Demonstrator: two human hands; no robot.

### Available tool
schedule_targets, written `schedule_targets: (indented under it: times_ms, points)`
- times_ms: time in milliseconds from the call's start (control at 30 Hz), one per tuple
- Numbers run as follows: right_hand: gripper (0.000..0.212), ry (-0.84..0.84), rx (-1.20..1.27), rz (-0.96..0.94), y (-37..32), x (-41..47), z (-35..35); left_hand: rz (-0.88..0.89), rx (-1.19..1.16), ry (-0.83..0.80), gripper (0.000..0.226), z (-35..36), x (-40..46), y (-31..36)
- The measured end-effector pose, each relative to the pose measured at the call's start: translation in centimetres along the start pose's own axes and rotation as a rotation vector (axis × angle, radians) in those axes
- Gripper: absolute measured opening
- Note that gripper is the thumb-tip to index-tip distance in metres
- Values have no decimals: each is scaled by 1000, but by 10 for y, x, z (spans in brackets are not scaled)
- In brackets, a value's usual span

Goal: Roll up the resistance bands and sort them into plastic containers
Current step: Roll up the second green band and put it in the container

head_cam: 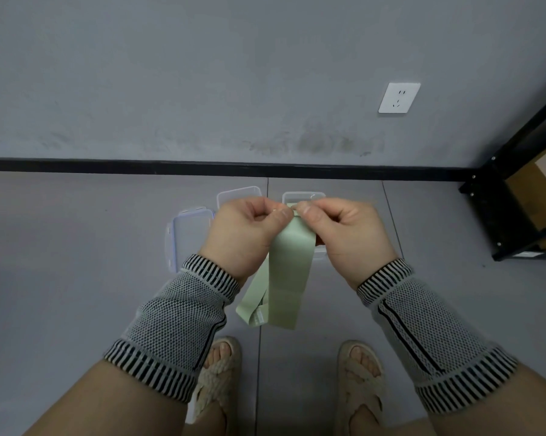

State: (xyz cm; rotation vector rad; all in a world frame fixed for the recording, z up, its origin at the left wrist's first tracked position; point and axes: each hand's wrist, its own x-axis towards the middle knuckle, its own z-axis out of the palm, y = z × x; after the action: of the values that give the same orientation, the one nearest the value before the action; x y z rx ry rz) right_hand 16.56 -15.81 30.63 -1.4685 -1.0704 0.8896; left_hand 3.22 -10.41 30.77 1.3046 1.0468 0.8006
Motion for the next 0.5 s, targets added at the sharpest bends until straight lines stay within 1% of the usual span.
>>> schedule_targets:
  times_ms: [133, 300, 400, 500]
  points:
    - [10, 11, -29, 30, 0, 1, -2, -14, -14, -1, 16, 2, 0, -1]
    - [10, 24, -48, 17, 2, 4, -3, -40, -41, 10, 14, 4, 1, 0]
    - [13, 17, 4, 27, 3, 5, -3, -60, -89, -2, 14, 4, 0, 1]
    - [16, -8, 110, 70, 3, 6, -3, -76, -135, -24, 11, 3, 0, 2]
